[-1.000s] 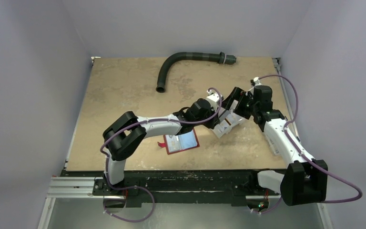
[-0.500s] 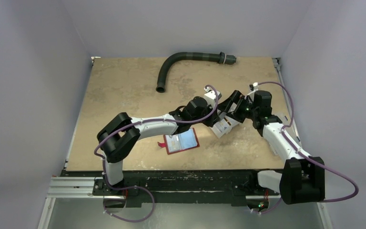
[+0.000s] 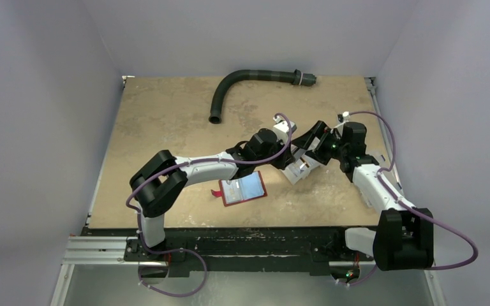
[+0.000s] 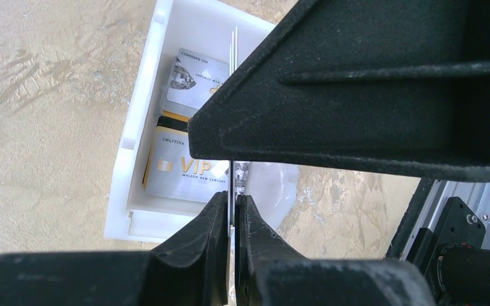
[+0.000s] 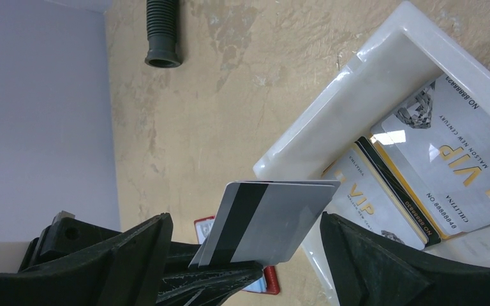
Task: Put the credit cards into the card holder
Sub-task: Pick up the credit card from the storage box.
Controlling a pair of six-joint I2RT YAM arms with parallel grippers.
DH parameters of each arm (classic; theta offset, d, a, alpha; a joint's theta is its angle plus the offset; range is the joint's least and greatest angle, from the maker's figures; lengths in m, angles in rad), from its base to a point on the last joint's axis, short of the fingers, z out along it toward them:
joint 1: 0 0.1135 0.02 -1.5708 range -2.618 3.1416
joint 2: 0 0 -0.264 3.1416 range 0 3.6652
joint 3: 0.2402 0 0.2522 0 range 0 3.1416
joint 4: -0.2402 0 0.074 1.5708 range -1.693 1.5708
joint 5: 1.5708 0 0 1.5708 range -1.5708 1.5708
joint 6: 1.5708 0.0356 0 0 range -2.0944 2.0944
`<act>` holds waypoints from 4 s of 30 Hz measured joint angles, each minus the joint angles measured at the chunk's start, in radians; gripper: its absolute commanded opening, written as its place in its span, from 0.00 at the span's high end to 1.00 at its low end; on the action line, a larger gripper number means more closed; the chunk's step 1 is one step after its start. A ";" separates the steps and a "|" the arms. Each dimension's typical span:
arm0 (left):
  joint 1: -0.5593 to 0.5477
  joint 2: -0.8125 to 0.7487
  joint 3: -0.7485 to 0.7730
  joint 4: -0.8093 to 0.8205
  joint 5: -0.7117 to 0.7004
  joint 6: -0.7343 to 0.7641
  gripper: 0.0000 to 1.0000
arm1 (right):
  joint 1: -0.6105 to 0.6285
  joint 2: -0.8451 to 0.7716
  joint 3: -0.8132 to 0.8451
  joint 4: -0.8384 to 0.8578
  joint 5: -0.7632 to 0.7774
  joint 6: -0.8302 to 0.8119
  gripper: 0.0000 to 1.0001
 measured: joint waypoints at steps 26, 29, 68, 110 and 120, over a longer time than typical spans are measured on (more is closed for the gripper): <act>0.046 0.000 -0.003 0.005 0.114 -0.096 0.33 | -0.027 0.033 0.000 -0.003 -0.002 -0.014 0.83; 0.113 0.000 -0.034 0.068 0.214 -0.174 0.32 | -0.063 0.034 0.000 -0.007 -0.021 -0.038 0.85; -0.035 0.000 0.010 -0.094 -0.159 0.037 0.39 | -0.142 0.146 0.024 -0.005 -0.244 -0.112 0.85; -0.055 0.003 -0.006 0.007 -0.233 -0.028 0.56 | -0.156 0.127 -0.078 0.202 -0.271 0.115 0.87; -0.077 0.048 0.006 0.038 -0.270 -0.039 0.59 | -0.163 0.125 -0.116 0.227 -0.219 0.149 0.86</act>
